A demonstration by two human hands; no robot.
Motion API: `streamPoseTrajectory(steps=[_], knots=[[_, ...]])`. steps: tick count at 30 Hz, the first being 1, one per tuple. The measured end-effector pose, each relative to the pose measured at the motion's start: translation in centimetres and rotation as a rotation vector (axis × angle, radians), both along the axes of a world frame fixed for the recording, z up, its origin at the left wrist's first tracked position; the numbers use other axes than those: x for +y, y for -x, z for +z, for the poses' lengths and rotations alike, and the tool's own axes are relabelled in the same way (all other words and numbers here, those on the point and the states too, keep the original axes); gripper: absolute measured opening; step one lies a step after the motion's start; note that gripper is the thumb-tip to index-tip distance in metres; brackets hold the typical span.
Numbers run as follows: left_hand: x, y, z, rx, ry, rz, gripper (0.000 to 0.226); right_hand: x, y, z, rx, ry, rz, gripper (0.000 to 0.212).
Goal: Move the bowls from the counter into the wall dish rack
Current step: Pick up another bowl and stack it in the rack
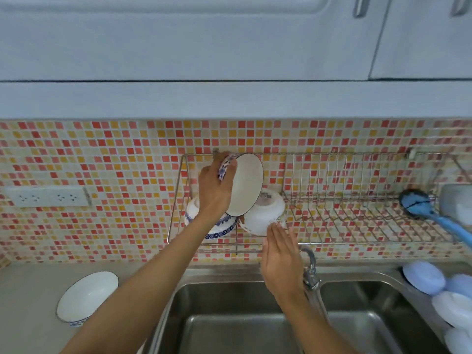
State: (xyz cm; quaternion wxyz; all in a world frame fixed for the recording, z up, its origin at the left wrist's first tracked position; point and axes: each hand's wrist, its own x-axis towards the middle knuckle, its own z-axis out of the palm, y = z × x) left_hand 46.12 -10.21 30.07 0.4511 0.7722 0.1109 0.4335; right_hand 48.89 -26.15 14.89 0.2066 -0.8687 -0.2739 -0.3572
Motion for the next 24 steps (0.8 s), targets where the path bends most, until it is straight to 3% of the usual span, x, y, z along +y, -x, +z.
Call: streamPoseTrajectory(steps=[6, 15, 24], knots=[[0.5, -3.4, -0.5, -0.011, -0.321, 0.043, 0.052, 0.3, -0.6, -0.7, -0.05, -0.068, 0.025, 0.042], [1.4, -6.7, -3.2, -0.002, -1.056, 0.139, 0.053, 0.5, -0.8, -1.1, -0.064, -0.103, 0.031, 0.04], [1.0, -7.7, -6.0, 0.082, -1.253, 0.048, 0.052, 0.6, -0.7, -1.0, -0.034, -0.099, 0.038, 0.041]])
